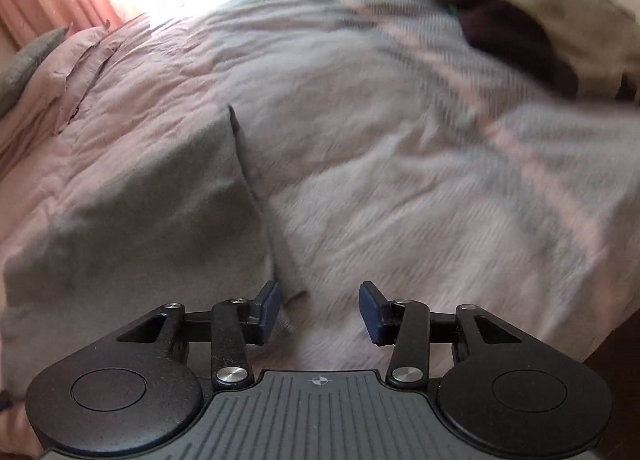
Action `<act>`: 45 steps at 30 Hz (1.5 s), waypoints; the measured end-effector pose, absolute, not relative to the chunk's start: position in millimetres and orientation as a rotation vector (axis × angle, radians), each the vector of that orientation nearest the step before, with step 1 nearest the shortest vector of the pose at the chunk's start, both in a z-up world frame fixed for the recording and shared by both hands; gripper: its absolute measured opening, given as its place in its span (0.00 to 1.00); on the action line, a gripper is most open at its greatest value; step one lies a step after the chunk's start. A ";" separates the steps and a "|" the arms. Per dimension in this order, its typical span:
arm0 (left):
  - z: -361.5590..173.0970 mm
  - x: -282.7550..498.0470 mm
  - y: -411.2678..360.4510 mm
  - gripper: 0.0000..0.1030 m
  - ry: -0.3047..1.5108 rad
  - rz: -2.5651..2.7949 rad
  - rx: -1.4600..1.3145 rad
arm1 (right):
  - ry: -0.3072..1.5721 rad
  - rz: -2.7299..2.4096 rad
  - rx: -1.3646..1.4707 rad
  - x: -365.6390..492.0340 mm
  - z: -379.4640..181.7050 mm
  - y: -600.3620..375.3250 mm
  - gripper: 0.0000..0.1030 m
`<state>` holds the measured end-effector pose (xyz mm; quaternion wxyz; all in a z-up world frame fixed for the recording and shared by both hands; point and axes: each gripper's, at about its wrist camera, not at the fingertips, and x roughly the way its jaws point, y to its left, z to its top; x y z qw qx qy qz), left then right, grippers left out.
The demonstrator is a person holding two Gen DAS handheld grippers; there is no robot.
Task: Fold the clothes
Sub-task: 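Open both tools and release the twice-folded sweatshirt, then pull both open tools back from the folded sweatshirt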
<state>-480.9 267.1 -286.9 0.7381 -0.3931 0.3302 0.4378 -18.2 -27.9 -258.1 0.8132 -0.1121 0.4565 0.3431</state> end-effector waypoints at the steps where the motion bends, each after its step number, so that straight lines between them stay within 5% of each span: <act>1: -274.7 -479.3 266.9 0.11 0.742 0.985 -0.797 | 0.916 0.750 -0.266 -21.9 -249.8 -21.8 0.40; 7: -242.2 -403.6 294.4 0.12 0.732 0.912 -0.500 | 0.650 0.986 -0.395 -62.7 -247.4 65.7 0.40; 14: -287.3 -284.3 313.8 0.21 0.776 0.726 -0.270 | 0.439 1.205 -0.661 -98.1 -320.1 153.8 0.40; 16: -313.7 -279.5 323.7 0.21 0.811 0.721 -0.218 | 0.399 1.271 -0.673 -79.9 -344.2 148.4 0.47; 18: -333.1 -289.3 337.2 0.21 0.820 0.704 -0.181 | 0.407 1.290 -0.648 -58.7 -352.5 138.2 0.68; 21: -334.6 -310.0 359.7 0.36 0.809 0.732 -0.208 | 0.527 1.281 -0.587 -24.9 -347.5 127.8 0.71; 23: -327.4 -322.0 377.1 0.34 0.823 0.794 -0.263 | 0.618 1.242 -0.557 -16.4 -335.2 123.3 0.71; 26: -311.2 -336.5 393.2 0.21 0.847 0.875 -0.344 | 0.675 1.148 -0.483 -20.4 -303.4 120.7 0.60; 33: -268.3 -294.3 347.0 0.20 0.765 0.729 -0.364 | 0.641 1.227 -0.447 -68.8 -284.9 171.1 0.13; 40: -331.5 -214.7 312.8 0.21 0.862 0.658 -0.199 | 0.606 1.226 -0.601 -84.6 -354.8 204.8 0.12; 45: -320.9 -225.0 330.5 0.20 0.820 0.686 -0.295 | 0.648 1.174 -0.524 -63.7 -326.9 196.6 0.12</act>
